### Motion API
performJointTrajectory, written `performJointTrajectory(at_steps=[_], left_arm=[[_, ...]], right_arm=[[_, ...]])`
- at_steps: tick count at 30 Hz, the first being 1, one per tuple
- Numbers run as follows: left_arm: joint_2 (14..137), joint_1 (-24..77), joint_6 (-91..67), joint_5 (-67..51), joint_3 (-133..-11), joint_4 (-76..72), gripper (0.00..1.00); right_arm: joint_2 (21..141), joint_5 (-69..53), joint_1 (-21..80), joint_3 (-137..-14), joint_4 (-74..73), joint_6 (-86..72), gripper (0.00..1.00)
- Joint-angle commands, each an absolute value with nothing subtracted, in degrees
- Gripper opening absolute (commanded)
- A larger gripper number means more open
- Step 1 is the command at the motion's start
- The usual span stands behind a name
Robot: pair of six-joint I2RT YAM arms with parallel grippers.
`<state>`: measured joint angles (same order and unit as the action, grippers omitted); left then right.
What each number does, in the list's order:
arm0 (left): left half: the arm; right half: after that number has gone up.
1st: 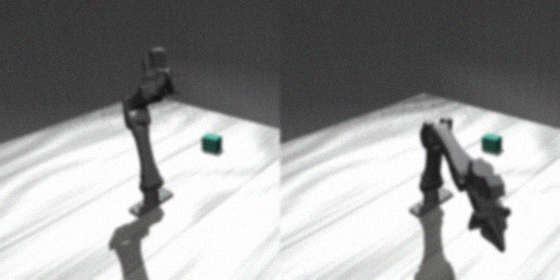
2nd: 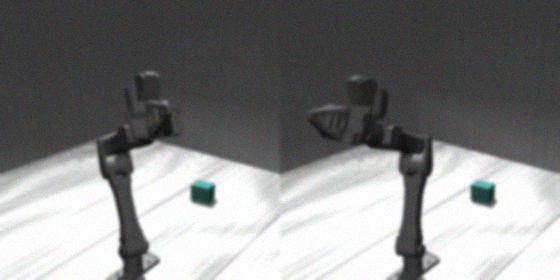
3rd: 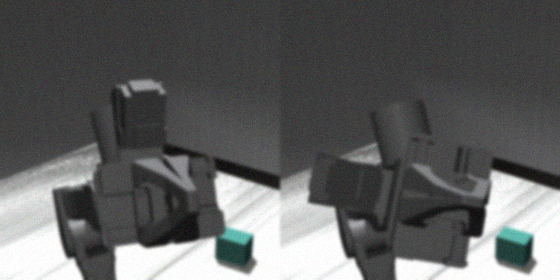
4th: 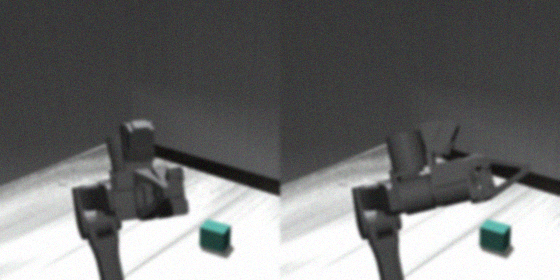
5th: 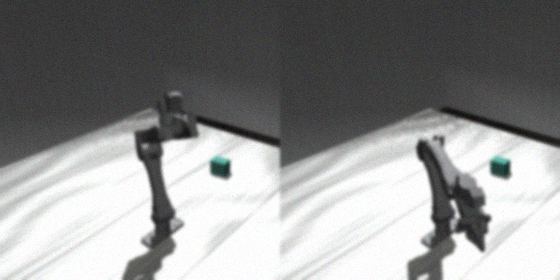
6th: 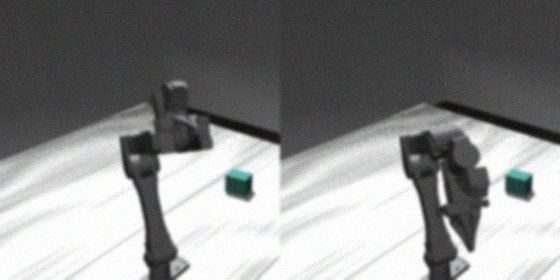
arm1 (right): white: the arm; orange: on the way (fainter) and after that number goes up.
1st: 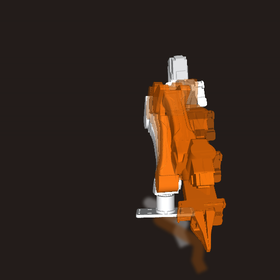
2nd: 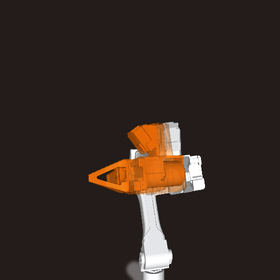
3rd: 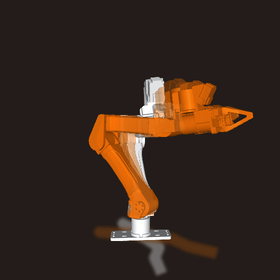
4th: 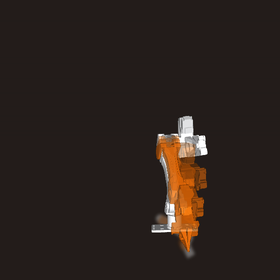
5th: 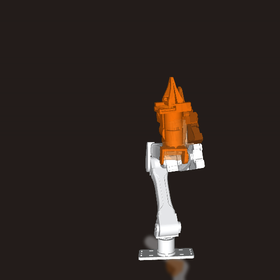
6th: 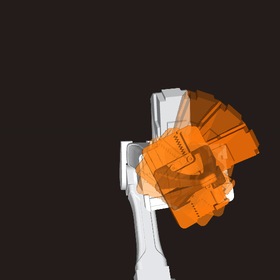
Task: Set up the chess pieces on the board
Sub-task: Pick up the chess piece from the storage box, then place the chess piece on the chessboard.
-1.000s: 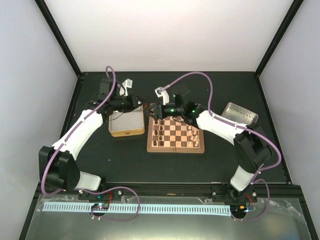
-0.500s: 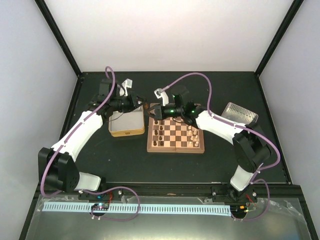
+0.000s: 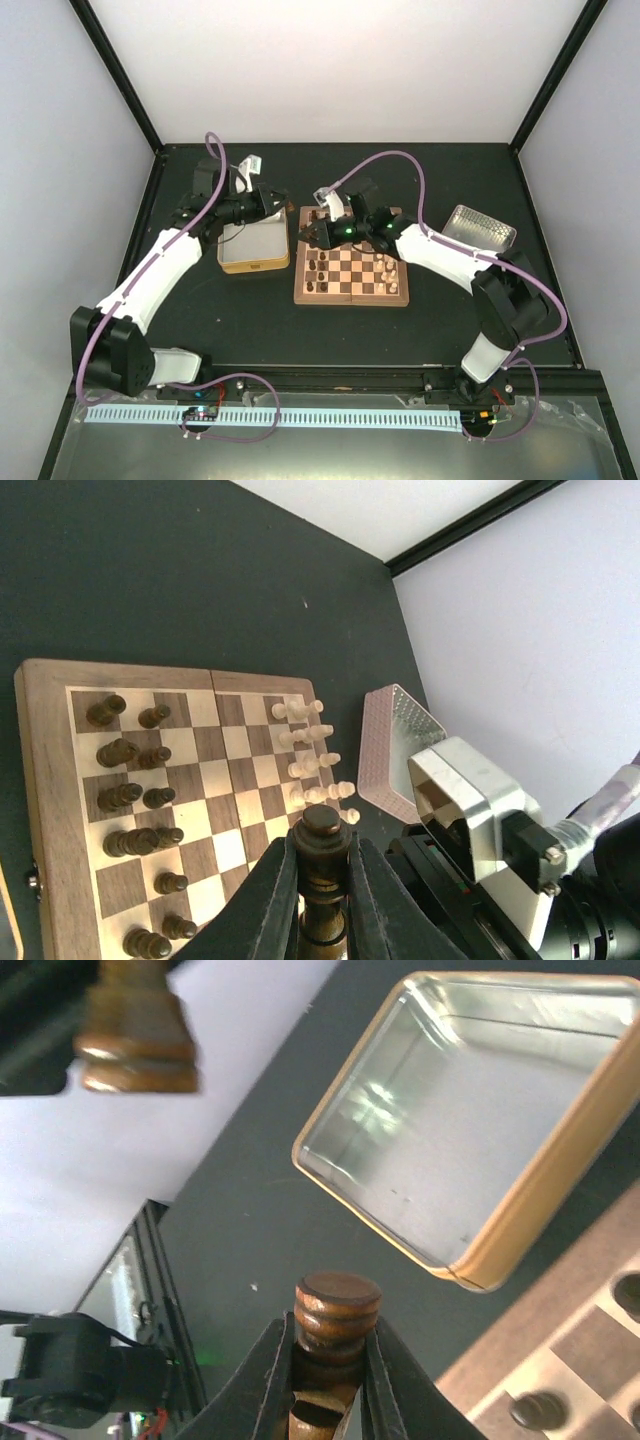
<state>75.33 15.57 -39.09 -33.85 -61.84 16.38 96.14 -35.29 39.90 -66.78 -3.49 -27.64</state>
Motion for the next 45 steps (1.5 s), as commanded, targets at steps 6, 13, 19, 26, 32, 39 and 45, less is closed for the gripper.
performJointTrajectory(at_steps=[6,13,19,26,32,39,45], left_arm=[[68.3,22.4,-25.9,-23.9,-56.6,10.4,0.02],[62.9,28.4,-22.1,-15.7,-49.9,5.4,0.03],[62.6,29.2,-21.8,-15.3,-49.1,4.8,0.03],[63.3,29.6,-21.5,-15.3,-48.6,4.6,0.03],[63.8,29.7,-21.6,-15.4,-48.0,4.5,0.03],[63.9,29.7,-21.3,-15.2,-47.9,4.7,0.03],[63.6,29.7,-21.4,-15.2,-47.9,4.8,0.04]], right_arm=[[95.6,-18.2,39.9,-70.1,-29.5,-22.9,0.07],[99.2,-7.0,39.8,-71.9,-40.1,-22.4,0.08],[104.2,-7.8,39.8,-75.3,-45.5,-20.2,0.13],[106.8,-8.7,39.8,-77.7,-50.0,-18.7,0.19],[108.0,-8.9,39.8,-79.3,-51.1,-18.8,0.25],[108.6,-8.4,39.8,-79.6,-49.9,-19.8,0.27],[105.4,-7.6,39.8,-79.5,-48.5,-21.0,0.32]])
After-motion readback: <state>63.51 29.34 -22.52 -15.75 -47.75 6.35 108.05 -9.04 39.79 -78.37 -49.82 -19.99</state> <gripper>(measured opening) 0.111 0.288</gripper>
